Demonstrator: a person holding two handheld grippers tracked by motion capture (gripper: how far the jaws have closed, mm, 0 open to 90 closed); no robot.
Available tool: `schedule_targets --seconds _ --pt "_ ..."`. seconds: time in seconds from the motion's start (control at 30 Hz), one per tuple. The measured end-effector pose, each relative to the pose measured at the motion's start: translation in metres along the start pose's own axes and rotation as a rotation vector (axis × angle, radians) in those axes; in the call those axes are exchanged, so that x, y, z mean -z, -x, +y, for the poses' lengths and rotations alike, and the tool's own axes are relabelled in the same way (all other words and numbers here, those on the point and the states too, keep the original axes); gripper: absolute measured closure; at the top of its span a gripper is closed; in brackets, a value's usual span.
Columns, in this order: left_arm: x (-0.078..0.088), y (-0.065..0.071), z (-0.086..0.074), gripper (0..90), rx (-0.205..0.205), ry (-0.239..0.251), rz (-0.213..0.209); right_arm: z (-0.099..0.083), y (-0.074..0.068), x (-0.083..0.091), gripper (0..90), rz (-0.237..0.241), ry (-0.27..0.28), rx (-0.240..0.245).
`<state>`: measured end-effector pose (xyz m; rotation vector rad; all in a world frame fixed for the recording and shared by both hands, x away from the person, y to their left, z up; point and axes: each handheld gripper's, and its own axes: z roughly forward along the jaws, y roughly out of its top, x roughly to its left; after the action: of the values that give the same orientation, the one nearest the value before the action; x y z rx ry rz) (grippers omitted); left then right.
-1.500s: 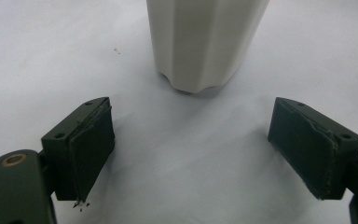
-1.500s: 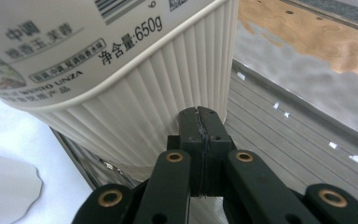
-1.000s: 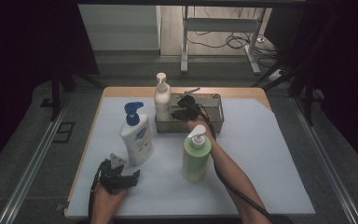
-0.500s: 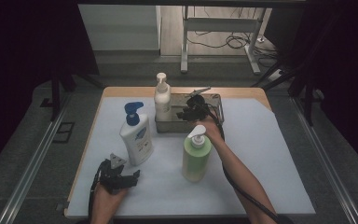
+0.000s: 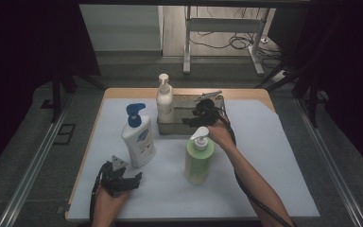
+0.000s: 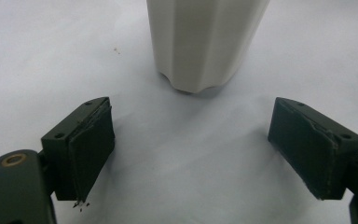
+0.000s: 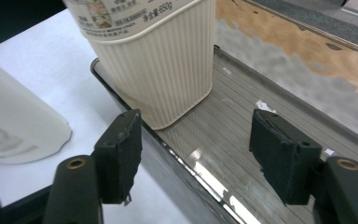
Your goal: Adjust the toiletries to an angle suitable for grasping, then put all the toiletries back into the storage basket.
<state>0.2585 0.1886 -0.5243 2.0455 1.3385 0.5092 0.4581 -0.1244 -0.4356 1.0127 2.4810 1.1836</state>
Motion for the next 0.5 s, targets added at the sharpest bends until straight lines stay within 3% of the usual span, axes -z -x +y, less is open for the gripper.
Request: schedule_targets --seconds 0.5 --pt "0.000 0.000 0.000 14.1 -0.002 0.000 0.002 -0.017 0.002 0.024 25.3 -0.015 -0.009 0.022"
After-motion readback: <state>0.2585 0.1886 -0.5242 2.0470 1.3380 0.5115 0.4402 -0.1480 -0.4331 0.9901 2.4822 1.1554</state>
